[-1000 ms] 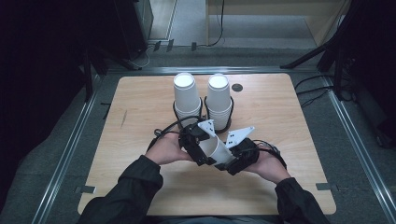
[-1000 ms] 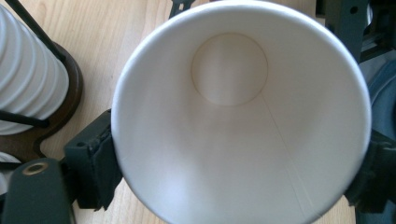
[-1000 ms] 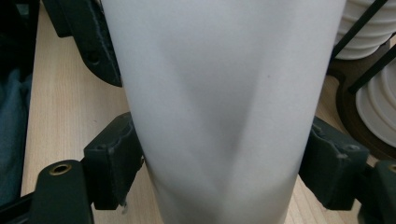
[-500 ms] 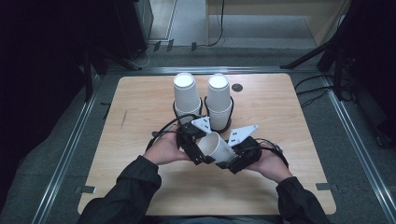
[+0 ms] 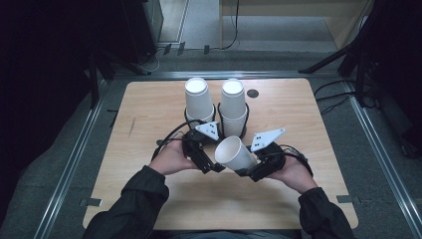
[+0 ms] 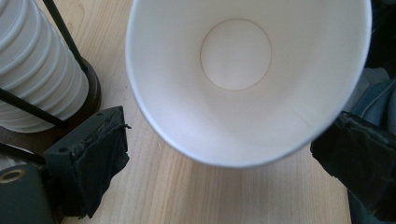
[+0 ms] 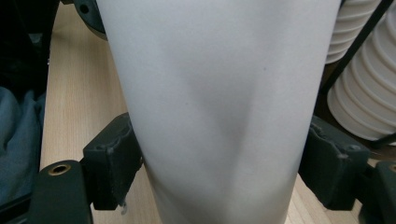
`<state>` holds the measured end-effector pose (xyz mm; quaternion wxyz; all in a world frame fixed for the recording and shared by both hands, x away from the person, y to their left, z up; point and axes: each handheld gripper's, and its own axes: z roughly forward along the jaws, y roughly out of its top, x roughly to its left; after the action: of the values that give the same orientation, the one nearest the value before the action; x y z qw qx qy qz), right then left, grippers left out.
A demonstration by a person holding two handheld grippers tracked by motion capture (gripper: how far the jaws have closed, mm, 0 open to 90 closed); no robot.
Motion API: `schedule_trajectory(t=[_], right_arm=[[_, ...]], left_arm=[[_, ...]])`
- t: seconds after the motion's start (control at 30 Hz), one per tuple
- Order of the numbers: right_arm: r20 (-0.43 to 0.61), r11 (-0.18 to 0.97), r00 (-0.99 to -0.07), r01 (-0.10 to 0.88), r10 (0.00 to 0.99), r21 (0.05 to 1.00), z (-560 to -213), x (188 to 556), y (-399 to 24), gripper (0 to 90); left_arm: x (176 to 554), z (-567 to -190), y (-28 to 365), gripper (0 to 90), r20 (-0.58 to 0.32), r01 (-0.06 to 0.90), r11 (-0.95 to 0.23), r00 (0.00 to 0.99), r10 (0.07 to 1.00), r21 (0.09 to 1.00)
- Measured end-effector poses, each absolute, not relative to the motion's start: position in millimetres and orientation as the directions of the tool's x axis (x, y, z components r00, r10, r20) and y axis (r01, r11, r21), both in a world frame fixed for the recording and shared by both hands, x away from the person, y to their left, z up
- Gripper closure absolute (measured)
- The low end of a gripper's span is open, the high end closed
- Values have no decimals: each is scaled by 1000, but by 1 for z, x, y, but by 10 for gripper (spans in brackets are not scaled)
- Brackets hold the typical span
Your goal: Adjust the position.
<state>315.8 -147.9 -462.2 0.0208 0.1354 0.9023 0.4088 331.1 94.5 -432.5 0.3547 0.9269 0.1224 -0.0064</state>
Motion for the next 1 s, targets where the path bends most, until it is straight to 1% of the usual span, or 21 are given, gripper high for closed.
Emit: schedule_trajectory(t=[0.03, 0.2, 0.37, 0.6, 0.63, 0.73, 0.9, 1.0], right_arm=[[71, 624, -961, 229, 267, 747, -462, 316, -149, 213], [55, 609, -958, 221, 280, 762, -458, 316, -154, 214], [68, 572, -958, 222, 278, 789, -453, 315, -156, 214], [75, 557, -959, 222, 275, 800, -452, 317, -155, 214], [78, 555, -958, 225, 276, 801, -452, 317, -155, 214], [83, 551, -959, 224, 270, 804, -452, 319, -154, 214], [94, 547, -962, 226, 258, 806, -453, 320, -150, 213], [98, 550, -963, 225, 251, 805, -454, 319, -146, 213]], left_arm=[[331, -433, 95, 42, -109, 239, -714, 968, 224, 658], [331, -432, 101, 43, -97, 231, -697, 969, 227, 679], [329, -434, 107, 43, -102, 230, -663, 969, 226, 713], [328, -440, 115, 43, -117, 241, -601, 964, 238, 762], [330, -442, 117, 43, -140, 260, -578, 960, 243, 774], [330, -444, 118, 43, -169, 279, -554, 955, 242, 784], [327, -444, 113, 42, -174, 279, -534, 955, 240, 798], [327, -445, 110, 42, -198, 292, -514, 953, 231, 807]])
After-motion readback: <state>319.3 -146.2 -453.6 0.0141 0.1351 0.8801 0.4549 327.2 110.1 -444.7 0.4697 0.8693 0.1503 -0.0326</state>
